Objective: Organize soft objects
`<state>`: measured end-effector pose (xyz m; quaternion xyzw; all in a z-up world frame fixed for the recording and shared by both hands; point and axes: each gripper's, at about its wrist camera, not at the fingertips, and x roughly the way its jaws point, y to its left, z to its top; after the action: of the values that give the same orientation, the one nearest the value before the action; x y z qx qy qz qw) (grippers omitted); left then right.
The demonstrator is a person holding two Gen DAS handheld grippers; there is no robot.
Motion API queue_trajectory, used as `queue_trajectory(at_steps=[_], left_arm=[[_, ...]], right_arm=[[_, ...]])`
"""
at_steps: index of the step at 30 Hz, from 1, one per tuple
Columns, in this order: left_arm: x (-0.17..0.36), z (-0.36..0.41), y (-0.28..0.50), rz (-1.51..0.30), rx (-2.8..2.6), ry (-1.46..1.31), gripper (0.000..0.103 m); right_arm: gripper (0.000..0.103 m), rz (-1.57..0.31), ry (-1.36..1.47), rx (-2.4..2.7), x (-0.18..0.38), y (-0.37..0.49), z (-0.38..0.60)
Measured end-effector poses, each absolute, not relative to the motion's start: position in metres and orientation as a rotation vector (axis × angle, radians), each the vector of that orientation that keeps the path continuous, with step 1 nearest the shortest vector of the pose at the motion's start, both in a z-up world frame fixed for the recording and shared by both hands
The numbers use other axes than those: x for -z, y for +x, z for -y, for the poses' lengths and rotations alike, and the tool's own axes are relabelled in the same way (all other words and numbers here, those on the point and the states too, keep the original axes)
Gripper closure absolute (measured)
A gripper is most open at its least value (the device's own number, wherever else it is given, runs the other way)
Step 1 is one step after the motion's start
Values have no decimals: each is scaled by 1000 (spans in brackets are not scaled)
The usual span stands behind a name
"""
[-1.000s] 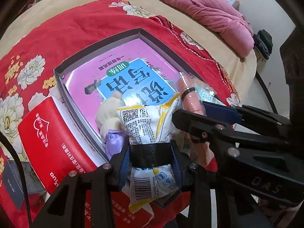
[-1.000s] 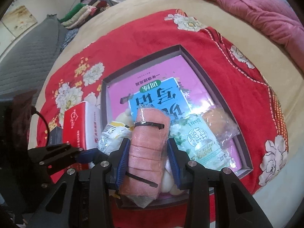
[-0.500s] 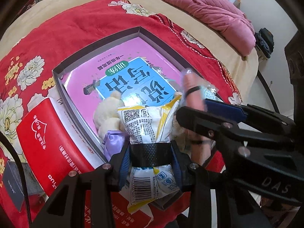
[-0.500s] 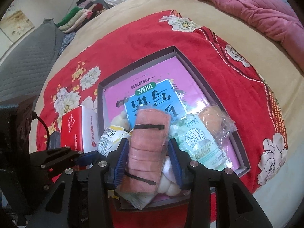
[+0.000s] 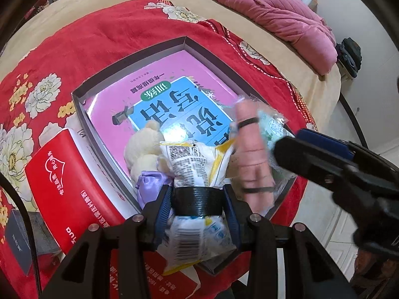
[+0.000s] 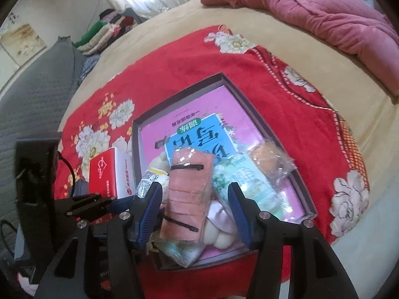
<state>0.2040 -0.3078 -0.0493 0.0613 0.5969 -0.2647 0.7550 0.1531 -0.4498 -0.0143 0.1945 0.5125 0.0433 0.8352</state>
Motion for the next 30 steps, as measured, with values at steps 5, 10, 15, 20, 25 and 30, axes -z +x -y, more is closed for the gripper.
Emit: queue_trajectory(at_steps=[5, 10, 15, 20, 25, 30], left_arm=[[42, 304, 206, -1284, 566, 125, 61], [36, 300, 204, -1267, 554, 124, 53], [26, 292, 198, -1247, 546, 114, 51], [14, 285, 190, -1214, 535, 113, 49], [2, 276, 179, -1188, 535, 95, 40], [-9, 266, 165, -1163, 525, 102, 35]], right_arm=[[45, -1060, 429, -67, 6, 140, 460], [45, -1050, 428, -46, 0, 131, 465], [44, -1040, 411, -32, -6, 124, 464], [38, -1022, 387, -13, -16, 117, 461], [36, -1003, 374, -1, -25, 109, 456], [32, -989, 349, 7, -33, 97, 445]])
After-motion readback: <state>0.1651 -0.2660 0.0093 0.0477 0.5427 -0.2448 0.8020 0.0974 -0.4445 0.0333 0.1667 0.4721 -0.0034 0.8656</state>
